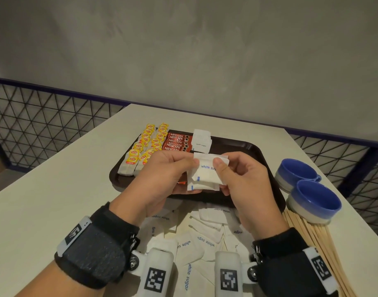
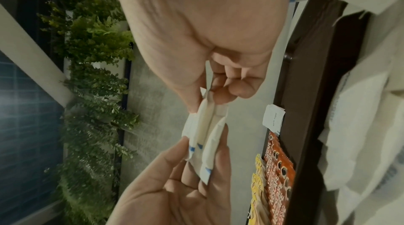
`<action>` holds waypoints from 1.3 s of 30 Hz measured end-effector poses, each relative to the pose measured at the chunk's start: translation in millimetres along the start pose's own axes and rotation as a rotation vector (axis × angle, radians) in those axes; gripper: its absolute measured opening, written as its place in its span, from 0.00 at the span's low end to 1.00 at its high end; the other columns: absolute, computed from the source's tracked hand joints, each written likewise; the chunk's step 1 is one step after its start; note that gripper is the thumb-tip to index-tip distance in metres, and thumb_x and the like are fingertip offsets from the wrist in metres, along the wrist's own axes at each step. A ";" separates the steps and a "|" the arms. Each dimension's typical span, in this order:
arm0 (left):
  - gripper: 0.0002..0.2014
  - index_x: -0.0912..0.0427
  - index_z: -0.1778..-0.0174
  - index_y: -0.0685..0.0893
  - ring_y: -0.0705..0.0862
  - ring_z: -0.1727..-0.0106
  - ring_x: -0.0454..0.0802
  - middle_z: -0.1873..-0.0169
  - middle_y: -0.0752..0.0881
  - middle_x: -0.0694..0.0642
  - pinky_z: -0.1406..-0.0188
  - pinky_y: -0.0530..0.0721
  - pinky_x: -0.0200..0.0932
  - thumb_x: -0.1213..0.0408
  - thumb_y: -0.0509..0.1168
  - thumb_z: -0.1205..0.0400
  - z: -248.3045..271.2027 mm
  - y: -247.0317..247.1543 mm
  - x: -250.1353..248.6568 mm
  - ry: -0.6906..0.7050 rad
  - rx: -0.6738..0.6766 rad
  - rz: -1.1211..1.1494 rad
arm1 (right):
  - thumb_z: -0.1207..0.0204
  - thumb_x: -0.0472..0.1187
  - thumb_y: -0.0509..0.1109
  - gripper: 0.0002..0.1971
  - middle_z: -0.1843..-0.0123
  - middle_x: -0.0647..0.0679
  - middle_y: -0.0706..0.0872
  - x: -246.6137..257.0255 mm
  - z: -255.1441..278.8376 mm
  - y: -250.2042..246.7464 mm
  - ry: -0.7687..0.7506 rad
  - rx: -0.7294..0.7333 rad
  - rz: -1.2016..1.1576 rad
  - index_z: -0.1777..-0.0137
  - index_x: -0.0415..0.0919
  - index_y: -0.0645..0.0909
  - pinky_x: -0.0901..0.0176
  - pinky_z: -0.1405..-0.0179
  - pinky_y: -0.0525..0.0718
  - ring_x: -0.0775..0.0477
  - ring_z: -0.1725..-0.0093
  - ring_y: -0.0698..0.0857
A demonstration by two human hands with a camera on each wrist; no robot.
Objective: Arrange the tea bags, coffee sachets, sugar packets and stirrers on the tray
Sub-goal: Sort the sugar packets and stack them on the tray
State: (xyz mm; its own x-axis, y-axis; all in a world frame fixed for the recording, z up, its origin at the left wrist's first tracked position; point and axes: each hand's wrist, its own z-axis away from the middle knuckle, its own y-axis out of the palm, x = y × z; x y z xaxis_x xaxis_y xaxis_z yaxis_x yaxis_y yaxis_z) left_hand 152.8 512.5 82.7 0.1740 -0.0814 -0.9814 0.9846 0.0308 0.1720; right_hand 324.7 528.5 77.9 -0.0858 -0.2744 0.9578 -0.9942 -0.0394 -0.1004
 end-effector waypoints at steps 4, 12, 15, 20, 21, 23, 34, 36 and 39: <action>0.08 0.61 0.43 0.93 0.94 0.43 0.59 0.45 0.95 0.58 0.45 0.92 0.60 0.68 0.71 0.15 1.4 0.0 -0.8 0.018 0.024 -0.029 | 0.19 0.45 0.74 0.01 0.56 0.56 0.92 0.1 0.7 0.7 -0.009 -0.012 0.030 0.50 0.50 0.86 0.74 0.71 0.82 0.60 0.55 0.92; 0.09 0.59 0.42 0.93 0.94 0.43 0.56 0.45 0.95 0.57 0.48 0.93 0.55 0.68 0.72 0.16 3.2 -0.9 -0.6 0.047 0.030 -0.074 | 0.18 0.41 0.73 0.02 0.59 0.60 0.92 4.0 1.0 0.1 0.037 0.000 0.011 0.52 0.48 0.87 0.76 0.74 0.79 0.64 0.61 0.90; 0.08 0.58 0.45 0.94 0.93 0.43 0.57 0.44 0.94 0.57 0.51 0.93 0.53 0.68 0.73 0.17 4.2 -1.0 -2.8 0.054 0.023 -0.091 | 0.18 0.36 0.73 0.05 0.58 0.61 0.91 6.2 1.9 -3.9 0.061 0.030 0.047 0.52 0.48 0.87 0.76 0.73 0.80 0.67 0.60 0.90; 0.10 0.55 0.47 0.94 0.91 0.38 0.61 0.36 0.90 0.58 0.54 0.94 0.51 0.74 0.74 0.18 4.8 -4.6 -7.1 0.042 -0.020 -0.029 | 0.18 0.40 0.73 0.04 0.52 0.59 0.93 18.8 1.6 -12.3 0.125 0.005 0.095 0.49 0.51 0.87 0.61 0.56 0.90 0.54 0.47 0.91; 0.12 0.54 0.47 0.95 0.91 0.37 0.61 0.34 0.89 0.58 0.55 0.94 0.51 0.75 0.73 0.18 4.2 -6.1 -8.8 0.048 -0.038 -0.013 | 0.17 0.41 0.72 0.04 0.50 0.55 0.93 22.5 -1.6 -14.9 0.151 -0.006 0.050 0.47 0.50 0.87 0.54 0.50 0.91 0.49 0.46 0.91; 0.13 0.52 0.48 0.94 0.91 0.37 0.62 0.34 0.89 0.57 0.56 0.94 0.51 0.76 0.72 0.17 2.8 -9.4 -12.1 0.049 -0.078 -0.007 | 0.16 0.41 0.71 0.05 0.48 0.49 0.93 27.6 -14.2 -21.7 0.192 -0.016 -0.027 0.44 0.47 0.87 0.47 0.46 0.88 0.46 0.46 0.90; 0.13 0.54 0.52 0.93 0.91 0.40 0.59 0.38 0.88 0.58 0.60 0.94 0.49 0.76 0.69 0.17 -1.3 -9.2 -12.1 -0.070 0.014 0.006 | 0.20 0.29 0.73 0.04 0.56 0.37 0.88 -25.7 -142.9 -11.7 0.423 0.179 0.431 0.49 0.36 0.86 0.59 0.72 0.73 0.49 0.67 0.79; 0.13 0.54 0.51 0.92 0.92 0.42 0.58 0.38 0.89 0.59 0.61 0.94 0.48 0.77 0.68 0.16 -2.4 -8.9 -13.1 -0.081 0.022 0.036 | 0.22 0.29 0.74 0.06 0.56 0.38 0.89 -34.0 -154.0 -5.1 0.421 0.196 0.494 0.47 0.35 0.87 0.58 0.69 0.78 0.47 0.62 0.81; 0.13 0.54 0.48 0.91 0.93 0.45 0.55 0.40 0.90 0.59 0.61 0.94 0.47 0.77 0.67 0.16 -3.1 -6.9 -12.2 -0.102 0.028 0.063 | 0.22 0.27 0.74 0.10 0.47 0.34 0.91 -40.7 -167.2 4.5 0.439 0.179 0.469 0.42 0.32 0.86 0.48 0.53 0.85 0.42 0.53 0.84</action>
State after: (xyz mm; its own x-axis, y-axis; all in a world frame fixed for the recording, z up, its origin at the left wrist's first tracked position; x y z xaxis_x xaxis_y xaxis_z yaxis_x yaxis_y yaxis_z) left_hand 143.8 516.3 93.2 0.2351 -0.1807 -0.9550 0.9714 0.0109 0.2371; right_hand 312.8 700.1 83.5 -0.5630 0.1136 0.8186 -0.8219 -0.1807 -0.5402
